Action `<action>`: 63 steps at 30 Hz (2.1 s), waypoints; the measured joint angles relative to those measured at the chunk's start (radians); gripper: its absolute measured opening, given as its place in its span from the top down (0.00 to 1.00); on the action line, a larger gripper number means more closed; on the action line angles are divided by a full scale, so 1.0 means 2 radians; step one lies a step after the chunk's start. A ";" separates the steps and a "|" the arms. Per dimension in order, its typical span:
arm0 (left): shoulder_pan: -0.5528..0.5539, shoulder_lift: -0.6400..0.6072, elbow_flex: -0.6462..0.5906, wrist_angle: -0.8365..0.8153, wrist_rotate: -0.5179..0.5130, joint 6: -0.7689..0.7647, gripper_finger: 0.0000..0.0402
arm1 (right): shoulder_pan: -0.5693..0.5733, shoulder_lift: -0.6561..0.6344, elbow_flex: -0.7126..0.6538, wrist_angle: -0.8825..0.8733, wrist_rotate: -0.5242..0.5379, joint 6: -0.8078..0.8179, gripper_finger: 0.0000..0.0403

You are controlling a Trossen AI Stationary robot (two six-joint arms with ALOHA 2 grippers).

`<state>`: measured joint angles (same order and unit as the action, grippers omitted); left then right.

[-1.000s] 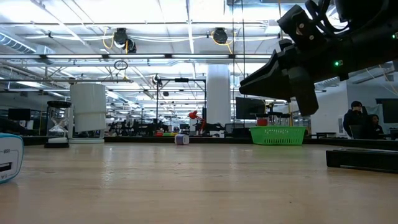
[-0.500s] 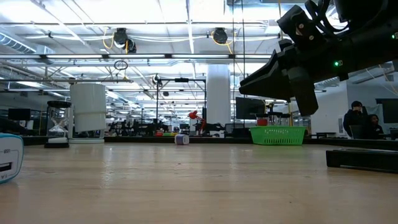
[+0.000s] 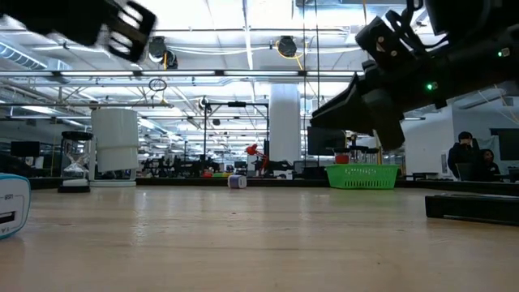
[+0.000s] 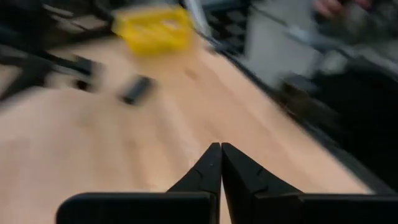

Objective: Pick & Place Office items
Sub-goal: Put the purple charger adapter into the yellow bin

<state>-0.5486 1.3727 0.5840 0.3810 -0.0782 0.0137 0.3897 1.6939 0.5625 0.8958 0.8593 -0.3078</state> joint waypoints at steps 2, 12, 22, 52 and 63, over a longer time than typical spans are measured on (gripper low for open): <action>0.036 0.000 -0.042 0.090 -0.004 0.016 0.96 | -0.004 0.000 0.000 -0.007 0.000 0.007 0.76; 0.177 0.001 -0.088 0.201 -0.053 -0.056 0.95 | -0.017 0.000 0.000 -0.016 -0.003 0.021 0.76; 0.243 0.001 -0.052 0.136 -0.095 -0.122 0.93 | -0.025 0.000 0.000 -0.022 -0.027 0.043 0.76; 0.366 0.115 0.103 -0.042 -0.250 -0.265 0.23 | -0.026 0.000 0.000 -0.041 -0.027 0.065 0.76; 0.395 0.252 0.214 -0.058 -0.304 -0.262 0.12 | -0.027 0.000 0.000 -0.052 -0.042 0.083 0.76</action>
<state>0.2414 1.8763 1.0112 0.2655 -0.6854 -0.5102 0.3351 1.6939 0.5628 0.7918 0.7757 -0.1414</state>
